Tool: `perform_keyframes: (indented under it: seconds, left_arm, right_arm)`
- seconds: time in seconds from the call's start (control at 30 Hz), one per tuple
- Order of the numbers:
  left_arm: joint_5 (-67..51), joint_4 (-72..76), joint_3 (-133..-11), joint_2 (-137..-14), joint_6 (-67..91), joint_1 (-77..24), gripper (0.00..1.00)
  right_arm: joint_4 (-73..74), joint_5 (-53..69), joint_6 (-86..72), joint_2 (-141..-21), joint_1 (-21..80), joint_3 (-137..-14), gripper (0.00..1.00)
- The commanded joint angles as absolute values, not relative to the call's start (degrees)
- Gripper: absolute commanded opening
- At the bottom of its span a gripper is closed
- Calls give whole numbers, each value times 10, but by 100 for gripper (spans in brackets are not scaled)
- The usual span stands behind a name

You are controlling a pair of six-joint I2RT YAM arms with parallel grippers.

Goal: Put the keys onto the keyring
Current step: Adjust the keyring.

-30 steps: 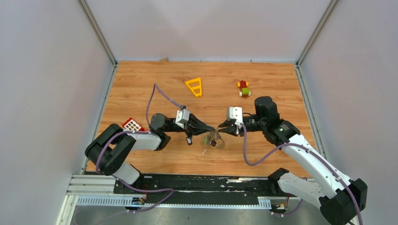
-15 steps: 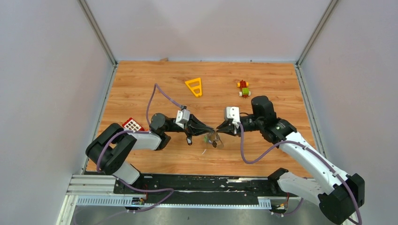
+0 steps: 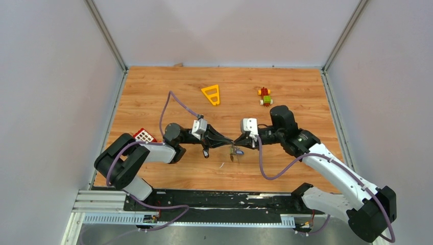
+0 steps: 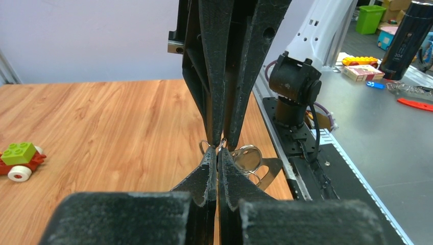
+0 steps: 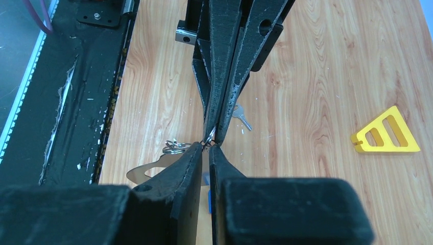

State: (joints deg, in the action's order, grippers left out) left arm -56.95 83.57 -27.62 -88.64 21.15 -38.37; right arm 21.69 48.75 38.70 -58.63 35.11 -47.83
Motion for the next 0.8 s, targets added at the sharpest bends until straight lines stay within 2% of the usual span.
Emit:
perform_keyframes:
  seconds: [0.0, 0.77]
  left_arm:
    - [-557, 920, -285, -887, 214, -390, 0]
    - [-517, 850, -281, -869, 165, -391, 0]
  right_arm:
    - [195, 479, 394, -594, 370, -495, 12]
    - [214, 506, 406, -594, 371, -496, 12]
